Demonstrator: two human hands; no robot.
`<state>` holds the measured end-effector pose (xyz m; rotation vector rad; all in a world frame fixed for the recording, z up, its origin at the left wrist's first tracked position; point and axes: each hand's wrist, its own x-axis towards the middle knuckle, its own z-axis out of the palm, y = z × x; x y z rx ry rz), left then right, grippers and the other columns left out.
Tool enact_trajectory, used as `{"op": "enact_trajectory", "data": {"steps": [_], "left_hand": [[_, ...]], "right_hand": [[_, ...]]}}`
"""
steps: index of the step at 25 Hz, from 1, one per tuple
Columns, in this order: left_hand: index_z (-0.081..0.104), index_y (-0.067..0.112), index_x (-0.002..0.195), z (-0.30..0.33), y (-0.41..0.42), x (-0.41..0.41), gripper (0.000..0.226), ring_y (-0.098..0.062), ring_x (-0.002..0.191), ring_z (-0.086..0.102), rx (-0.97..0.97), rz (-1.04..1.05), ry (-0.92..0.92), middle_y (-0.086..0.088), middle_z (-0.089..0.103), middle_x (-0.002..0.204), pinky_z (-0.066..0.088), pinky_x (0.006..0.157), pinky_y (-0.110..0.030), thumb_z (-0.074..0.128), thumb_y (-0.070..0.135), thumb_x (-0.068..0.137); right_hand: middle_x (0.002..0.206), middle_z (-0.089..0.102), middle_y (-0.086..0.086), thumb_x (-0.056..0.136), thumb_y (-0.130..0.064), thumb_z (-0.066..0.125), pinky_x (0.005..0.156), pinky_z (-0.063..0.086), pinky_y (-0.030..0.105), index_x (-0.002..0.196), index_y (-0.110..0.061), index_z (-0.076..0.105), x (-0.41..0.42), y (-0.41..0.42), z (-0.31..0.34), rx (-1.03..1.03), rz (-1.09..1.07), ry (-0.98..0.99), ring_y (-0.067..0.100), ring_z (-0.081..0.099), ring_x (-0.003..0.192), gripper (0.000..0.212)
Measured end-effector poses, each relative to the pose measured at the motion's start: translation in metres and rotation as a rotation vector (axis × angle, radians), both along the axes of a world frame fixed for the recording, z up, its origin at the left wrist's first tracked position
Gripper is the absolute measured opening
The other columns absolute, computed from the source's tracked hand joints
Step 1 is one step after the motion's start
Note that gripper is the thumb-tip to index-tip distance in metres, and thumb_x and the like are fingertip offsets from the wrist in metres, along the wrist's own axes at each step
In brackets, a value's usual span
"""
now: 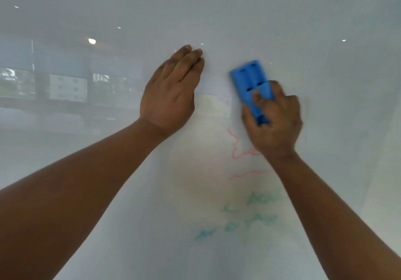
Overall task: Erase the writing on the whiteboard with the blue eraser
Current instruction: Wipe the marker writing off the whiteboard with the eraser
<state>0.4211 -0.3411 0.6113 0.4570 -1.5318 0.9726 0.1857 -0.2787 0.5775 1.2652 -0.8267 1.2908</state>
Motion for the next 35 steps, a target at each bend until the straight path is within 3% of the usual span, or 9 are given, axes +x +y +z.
{"op": "enact_trajectory", "data": {"steps": [3,4,9,14,19,24,29,33,35], "left_hand": [[0.058,-0.003,0.137,0.0,0.0,0.0,0.051,-0.035,0.141,0.048,0.024,0.0,0.004,-0.016,0.057,0.146,0.044,0.114,-0.047,0.043,-0.011,0.09],[0.057,-0.003,0.138,-0.001,0.0,0.0,0.051,-0.035,0.141,0.048,0.029,-0.003,0.002,-0.016,0.056,0.146,0.043,0.114,-0.046,0.043,-0.01,0.09],[0.056,-0.004,0.139,-0.002,0.001,0.001,0.05,-0.036,0.141,0.048,0.021,-0.004,0.001,-0.018,0.056,0.146,0.042,0.116,-0.045,0.044,-0.01,0.09],[0.055,-0.002,0.14,-0.01,0.002,-0.001,0.052,-0.035,0.143,0.046,0.051,-0.012,-0.008,-0.016,0.055,0.147,0.04,0.117,-0.043,0.045,-0.012,0.09],[0.057,-0.003,0.139,-0.01,0.003,0.002,0.049,-0.035,0.141,0.048,0.027,-0.017,-0.001,-0.017,0.057,0.145,0.042,0.116,-0.043,0.046,-0.011,0.092],[0.054,-0.003,0.141,-0.012,0.004,0.001,0.051,-0.036,0.143,0.045,0.038,0.006,-0.031,-0.017,0.055,0.147,0.041,0.116,-0.045,0.043,-0.011,0.091],[0.051,-0.003,0.144,-0.016,0.003,0.002,0.054,-0.036,0.143,0.045,0.03,0.004,-0.139,-0.019,0.053,0.148,0.04,0.118,-0.046,0.042,-0.012,0.091],[0.051,-0.004,0.143,-0.016,0.003,0.001,0.055,-0.037,0.144,0.044,0.028,0.017,-0.15,-0.02,0.052,0.149,0.039,0.118,-0.047,0.042,-0.014,0.09],[0.05,-0.005,0.144,-0.016,0.001,0.001,0.054,-0.038,0.144,0.043,0.023,0.018,-0.169,-0.021,0.052,0.149,0.037,0.119,-0.046,0.042,-0.014,0.092]], "right_hand": [[0.123,0.069,0.008,0.09,-0.035,0.072,0.072,0.048,0.041,0.11,-0.024,0.069,0.013,-0.004,-0.002,0.019,0.193,-0.48,0.035,0.056,0.082,0.023],[0.125,0.069,0.009,0.09,-0.034,0.072,0.072,0.048,0.04,0.111,-0.025,0.068,0.032,-0.008,-0.008,0.003,0.216,-0.523,0.035,0.056,0.082,0.023],[0.121,0.07,0.019,0.089,-0.028,0.078,0.069,0.046,0.036,0.102,-0.015,0.072,0.028,-0.008,-0.035,0.023,0.053,-0.011,0.035,0.055,0.074,0.019],[0.126,0.067,0.014,0.088,-0.032,0.075,0.078,0.049,0.039,0.113,-0.028,0.064,0.023,-0.007,-0.025,-0.072,0.237,-0.578,0.035,0.057,0.089,0.027],[0.121,0.069,0.023,0.087,-0.027,0.079,0.068,0.05,0.037,0.102,-0.014,0.073,0.023,-0.003,-0.059,0.031,0.028,-0.01,0.035,0.057,0.077,0.021],[0.127,0.066,0.02,0.088,-0.03,0.077,0.084,0.045,0.03,0.112,-0.021,0.07,0.019,-0.005,-0.052,-0.051,0.185,-0.512,0.04,0.062,0.089,0.027],[0.12,0.069,0.023,0.085,-0.026,0.081,0.07,0.052,0.037,0.107,-0.019,0.067,0.029,-0.002,-0.079,0.053,0.079,0.008,0.036,0.06,0.079,0.027],[0.124,0.066,0.02,0.085,-0.027,0.079,0.076,0.054,0.039,0.111,-0.023,0.065,0.005,-0.002,-0.066,-0.063,0.186,-0.476,0.034,0.061,0.095,0.029],[0.123,0.066,0.021,0.085,-0.026,0.079,0.078,0.053,0.037,0.109,-0.022,0.067,0.032,-0.013,-0.075,-0.089,0.192,-0.5,0.036,0.061,0.093,0.028]]}}
